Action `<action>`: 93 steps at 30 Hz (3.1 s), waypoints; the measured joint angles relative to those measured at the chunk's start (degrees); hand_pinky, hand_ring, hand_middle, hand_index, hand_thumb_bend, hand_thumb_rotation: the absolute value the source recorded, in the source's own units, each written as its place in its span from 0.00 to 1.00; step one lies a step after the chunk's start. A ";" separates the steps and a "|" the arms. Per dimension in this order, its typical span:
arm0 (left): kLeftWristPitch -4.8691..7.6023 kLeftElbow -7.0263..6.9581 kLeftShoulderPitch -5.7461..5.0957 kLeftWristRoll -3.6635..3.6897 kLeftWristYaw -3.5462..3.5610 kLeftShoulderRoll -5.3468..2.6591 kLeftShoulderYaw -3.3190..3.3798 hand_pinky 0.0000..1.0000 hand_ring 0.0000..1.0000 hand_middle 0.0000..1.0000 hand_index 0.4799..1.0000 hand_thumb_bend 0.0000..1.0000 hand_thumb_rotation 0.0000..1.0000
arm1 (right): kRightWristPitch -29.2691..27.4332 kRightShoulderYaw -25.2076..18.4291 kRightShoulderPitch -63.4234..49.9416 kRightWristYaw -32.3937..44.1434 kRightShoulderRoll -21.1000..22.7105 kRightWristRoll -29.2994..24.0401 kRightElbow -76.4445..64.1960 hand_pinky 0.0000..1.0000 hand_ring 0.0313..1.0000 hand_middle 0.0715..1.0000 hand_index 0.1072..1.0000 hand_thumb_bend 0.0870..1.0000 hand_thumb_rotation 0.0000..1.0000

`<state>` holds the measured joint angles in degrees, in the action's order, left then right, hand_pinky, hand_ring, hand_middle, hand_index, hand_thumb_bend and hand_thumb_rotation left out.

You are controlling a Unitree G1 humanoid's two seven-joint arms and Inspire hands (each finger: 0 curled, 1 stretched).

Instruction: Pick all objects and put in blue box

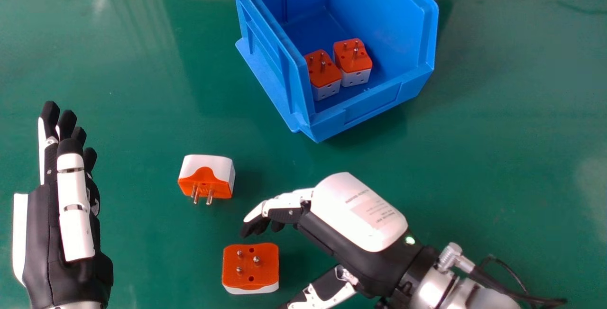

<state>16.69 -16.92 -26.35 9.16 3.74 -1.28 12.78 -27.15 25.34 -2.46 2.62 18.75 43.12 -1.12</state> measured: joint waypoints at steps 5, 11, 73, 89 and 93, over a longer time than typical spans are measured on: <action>0.19 0.23 0.12 0.00 0.02 0.01 0.08 1.00 1.00 1.00 1.00 0.29 1.00 | 1.81 0.50 0.10 -1.06 -0.95 1.63 0.50 0.50 0.59 0.62 0.61 0.66 0.24; 0.20 0.23 0.13 0.01 -0.03 0.01 0.17 1.00 1.00 1.00 1.00 0.29 1.00 | 3.34 1.90 1.09 -1.76 -1.92 2.95 1.33 0.51 0.59 0.63 0.61 0.66 0.23; 1.44 2.13 1.77 0.15 0.00 0.31 1.19 1.00 1.00 0.99 1.00 0.33 1.00 | 14.34 15.94 13.38 -15.33 -6.71 18.09 16.88 0.49 0.57 0.57 0.44 0.55 0.13; 1.53 2.14 1.71 -0.01 0.23 1.17 1.69 1.00 1.00 0.99 1.00 0.36 1.00 | 11.09 17.23 17.61 -19.14 -7.31 16.65 23.19 0.42 0.49 0.52 0.42 0.48 0.09; 1.53 2.14 1.71 -0.07 0.05 1.18 1.75 1.00 1.00 0.99 1.00 0.37 1.00 | 10.42 16.95 18.00 -17.58 -7.48 13.34 24.26 0.39 0.47 0.51 0.43 0.47 0.06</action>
<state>18.21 -14.78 -24.64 9.08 3.79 -0.10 14.53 -16.73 42.29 15.54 -14.96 11.27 56.46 23.14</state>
